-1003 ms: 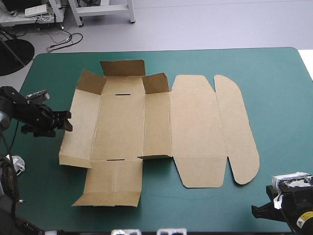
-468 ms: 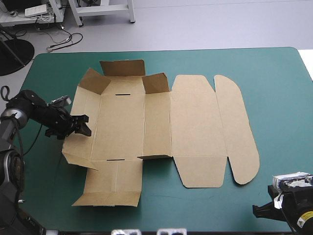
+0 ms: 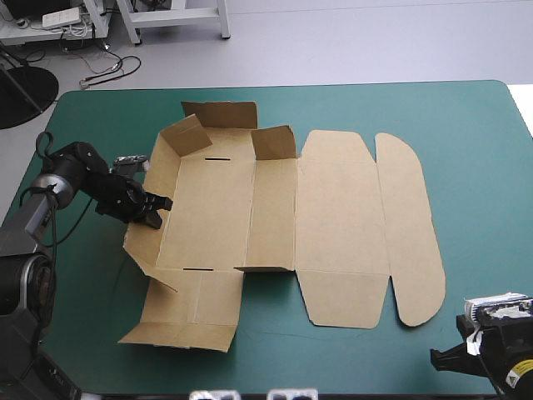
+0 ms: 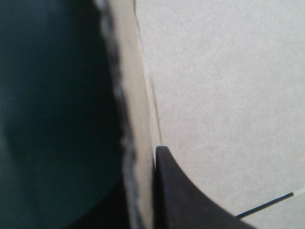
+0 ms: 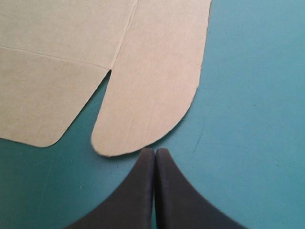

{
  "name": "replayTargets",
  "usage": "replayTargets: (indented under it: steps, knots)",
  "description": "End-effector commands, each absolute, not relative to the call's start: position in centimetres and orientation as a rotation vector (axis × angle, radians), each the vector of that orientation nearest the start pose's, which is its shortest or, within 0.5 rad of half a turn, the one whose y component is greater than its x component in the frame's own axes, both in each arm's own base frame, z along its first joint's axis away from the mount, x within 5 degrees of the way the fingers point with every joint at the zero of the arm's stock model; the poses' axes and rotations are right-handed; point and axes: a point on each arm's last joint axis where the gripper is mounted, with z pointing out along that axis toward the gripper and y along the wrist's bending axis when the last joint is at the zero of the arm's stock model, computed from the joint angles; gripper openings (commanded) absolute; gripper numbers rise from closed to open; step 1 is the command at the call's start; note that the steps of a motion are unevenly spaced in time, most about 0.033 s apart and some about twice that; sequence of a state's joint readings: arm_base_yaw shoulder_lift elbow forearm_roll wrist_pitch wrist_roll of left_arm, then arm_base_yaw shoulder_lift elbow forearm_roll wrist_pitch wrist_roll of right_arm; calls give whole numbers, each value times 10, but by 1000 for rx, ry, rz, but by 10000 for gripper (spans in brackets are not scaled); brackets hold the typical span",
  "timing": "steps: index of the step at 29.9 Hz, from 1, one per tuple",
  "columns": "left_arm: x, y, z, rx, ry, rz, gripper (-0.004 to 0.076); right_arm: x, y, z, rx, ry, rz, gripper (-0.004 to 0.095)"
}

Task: Fold the box

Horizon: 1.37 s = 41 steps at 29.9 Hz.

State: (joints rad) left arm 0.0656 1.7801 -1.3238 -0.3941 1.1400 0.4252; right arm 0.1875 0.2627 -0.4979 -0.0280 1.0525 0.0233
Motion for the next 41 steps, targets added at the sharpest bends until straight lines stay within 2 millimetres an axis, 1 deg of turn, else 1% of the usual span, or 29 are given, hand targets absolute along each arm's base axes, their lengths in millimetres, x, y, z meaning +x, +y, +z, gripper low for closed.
replayTargets:
  steps: [1,5,9,13,17,19,22,23,25,28,32,35,38,41]
  knots:
    - [348,-24,285,561,2803,-300,-9,39,4,284,-183,2225,65,-20]
    - [349,-47,327,836,2629,-49,-10,39,4,285,-183,2223,64,-20]
    - [353,-67,362,973,2449,151,-10,40,4,285,-183,2221,62,-20]
    - [355,-89,391,1060,2259,267,-10,40,4,285,-183,2221,61,-20]
    - [352,-115,408,1196,2073,329,-10,40,4,285,-183,2221,61,-20]
    - [350,-127,411,1266,2002,342,-10,40,4,285,-183,2221,61,-20]
    - [341,-150,412,1402,1892,352,-10,40,4,285,-183,2221,60,-20]
    - [336,-160,412,1459,1848,351,-10,40,4,285,-183,2221,60,-20]
    - [329,-177,413,1520,1783,351,-10,40,4,285,-184,2220,56,-20]
    - [318,-199,416,1579,1680,405,-10,40,3,285,-185,2219,39,-20]
    - [301,-227,419,1606,1583,437,-10,40,1,285,-188,2217,19,-20]
    - [288,-245,418,1580,1591,418,-10,40,1,285,-154,2218,33,-20]
    - [275,-266,410,1553,1535,455,-10,41,1,286,-71,2203,63,-20]
    - [265,-280,397,1511,1474,573,-10,41,1,294,-57,2162,78,-20]
